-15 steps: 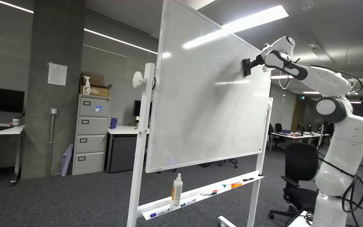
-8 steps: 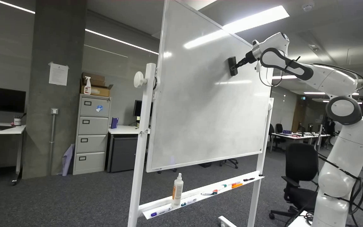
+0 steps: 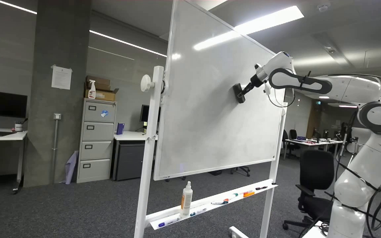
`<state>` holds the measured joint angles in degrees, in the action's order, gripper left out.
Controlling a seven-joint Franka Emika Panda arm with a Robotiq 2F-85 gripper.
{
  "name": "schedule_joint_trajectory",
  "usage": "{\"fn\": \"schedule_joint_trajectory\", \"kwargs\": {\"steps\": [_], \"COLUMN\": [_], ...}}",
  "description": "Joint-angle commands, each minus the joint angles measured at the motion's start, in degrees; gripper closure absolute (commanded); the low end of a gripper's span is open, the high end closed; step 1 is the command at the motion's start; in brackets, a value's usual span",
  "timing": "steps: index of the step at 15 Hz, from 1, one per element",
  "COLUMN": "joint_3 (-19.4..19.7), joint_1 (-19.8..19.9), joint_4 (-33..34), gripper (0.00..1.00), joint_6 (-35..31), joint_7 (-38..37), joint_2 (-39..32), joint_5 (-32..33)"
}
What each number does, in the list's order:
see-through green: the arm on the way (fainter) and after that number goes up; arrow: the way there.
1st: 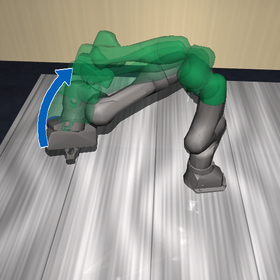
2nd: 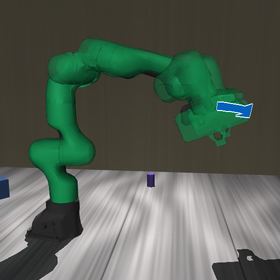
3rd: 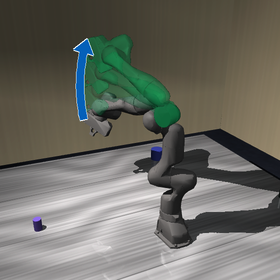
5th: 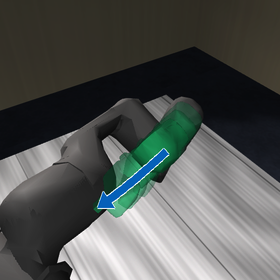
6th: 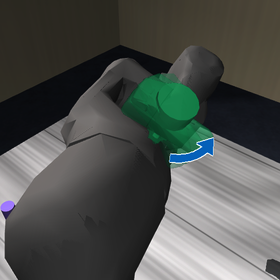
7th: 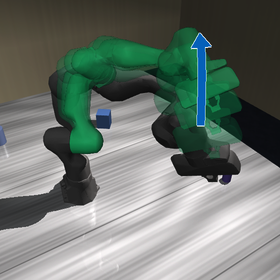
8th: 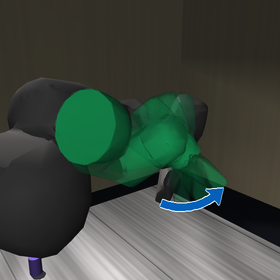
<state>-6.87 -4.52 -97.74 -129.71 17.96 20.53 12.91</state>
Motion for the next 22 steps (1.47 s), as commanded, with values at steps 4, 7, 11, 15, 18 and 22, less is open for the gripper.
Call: {"fn": "schedule_joint_trajectory", "kwargs": {"steps": [4,7,11,15,18,22], "joint_3": [3.2,2.2,3.1,2.8,2.8,3.0], "joint_1": [-1.6,-2.3,-6.0,-6.5,-6.4,-6.0], "joint_4": [-16.4,-17.7,-16.8,-16.2,-16.2,-16.7], "gripper": [0.7,0.7,0.7,0.45,0.45,0.7], "joint_6": [14.9,28.3,42.5,42.5,42.4,42.5], "joint_7": [1.4,3.9,11.9,9.2,9.3,7.3], "joint_2": [10.7,13.3,15.1,14.1,13.6,13.3], "joint_5": [-2.8,-0.3,-1.1,-0.8,-0.8,-2.1]}}
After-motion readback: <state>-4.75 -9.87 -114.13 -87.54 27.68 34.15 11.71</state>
